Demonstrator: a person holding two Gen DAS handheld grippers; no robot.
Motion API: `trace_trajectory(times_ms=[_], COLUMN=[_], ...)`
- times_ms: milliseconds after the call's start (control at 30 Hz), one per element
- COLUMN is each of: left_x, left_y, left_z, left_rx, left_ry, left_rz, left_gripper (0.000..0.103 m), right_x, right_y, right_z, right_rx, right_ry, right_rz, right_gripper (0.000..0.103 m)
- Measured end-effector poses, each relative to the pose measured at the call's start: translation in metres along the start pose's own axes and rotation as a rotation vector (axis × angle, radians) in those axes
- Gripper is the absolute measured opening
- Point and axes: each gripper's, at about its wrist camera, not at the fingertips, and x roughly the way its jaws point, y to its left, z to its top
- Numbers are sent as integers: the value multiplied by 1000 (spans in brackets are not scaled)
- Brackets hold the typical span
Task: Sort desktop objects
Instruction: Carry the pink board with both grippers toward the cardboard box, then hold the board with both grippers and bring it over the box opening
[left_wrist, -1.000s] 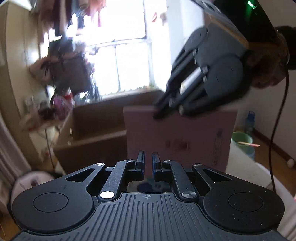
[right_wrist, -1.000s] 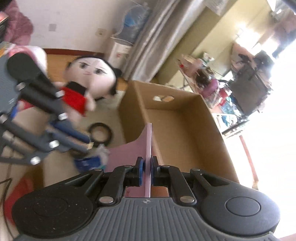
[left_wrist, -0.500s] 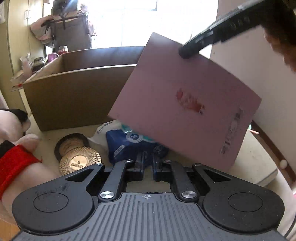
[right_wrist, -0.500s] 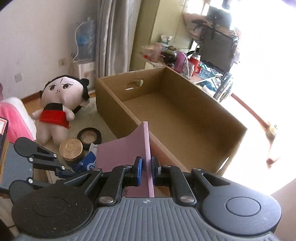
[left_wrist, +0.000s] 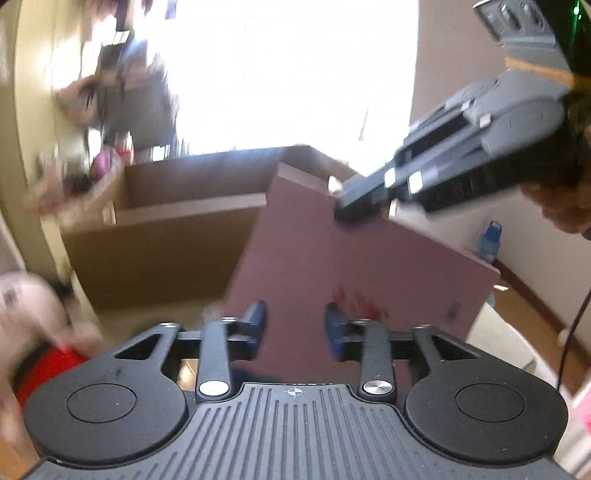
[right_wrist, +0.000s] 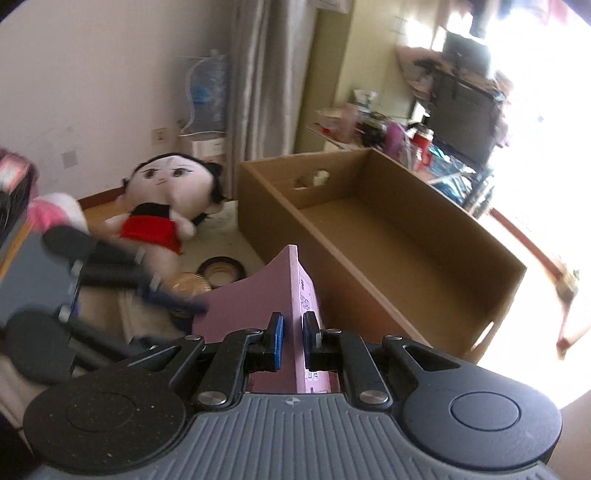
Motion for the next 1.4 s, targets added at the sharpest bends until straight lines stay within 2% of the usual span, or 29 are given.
trace_trajectory(times_ms=[33, 100, 233, 300, 500, 833, 1033, 1133, 1300, 1400], left_x=[1, 2, 4, 3, 6, 24, 42, 48, 59, 60], left_y=[1, 0, -6, -11, -16, -26, -28, -32, -32, -32], left_z=[2, 6, 6, 4, 6, 18, 30, 31, 40, 38], left_rx=[47, 150, 360, 431, 570, 821, 907, 931, 884, 867], left_ry=[-17, -31, -38, -36, -26, -4, 31, 61, 128, 140], left_rz=[9, 13, -16, -30, -95, -224, -312, -350, -379, -378], left_gripper=[47, 59, 66, 68, 70, 73, 72, 63, 42, 33], right_x=[-1, -5, -13, -18, -26, -37, -41, -44, -50, -55], right_y=[4, 12, 23, 27, 35, 40, 42, 42, 36, 33], right_z=[-1, -2, -3, -3, -6, -21, -30, -35, -43, -46], right_rx=[-17, -64, -141, -180, -277, -344, -384, -391, -355, -308], right_ry=[-2, -5, -4, 2, 29, 32, 26, 23, 4, -10], right_rz=[4, 12, 38, 46, 66, 94, 105, 104, 93, 85], right_gripper=[12, 11, 11, 10, 10, 10, 10, 10, 9, 9])
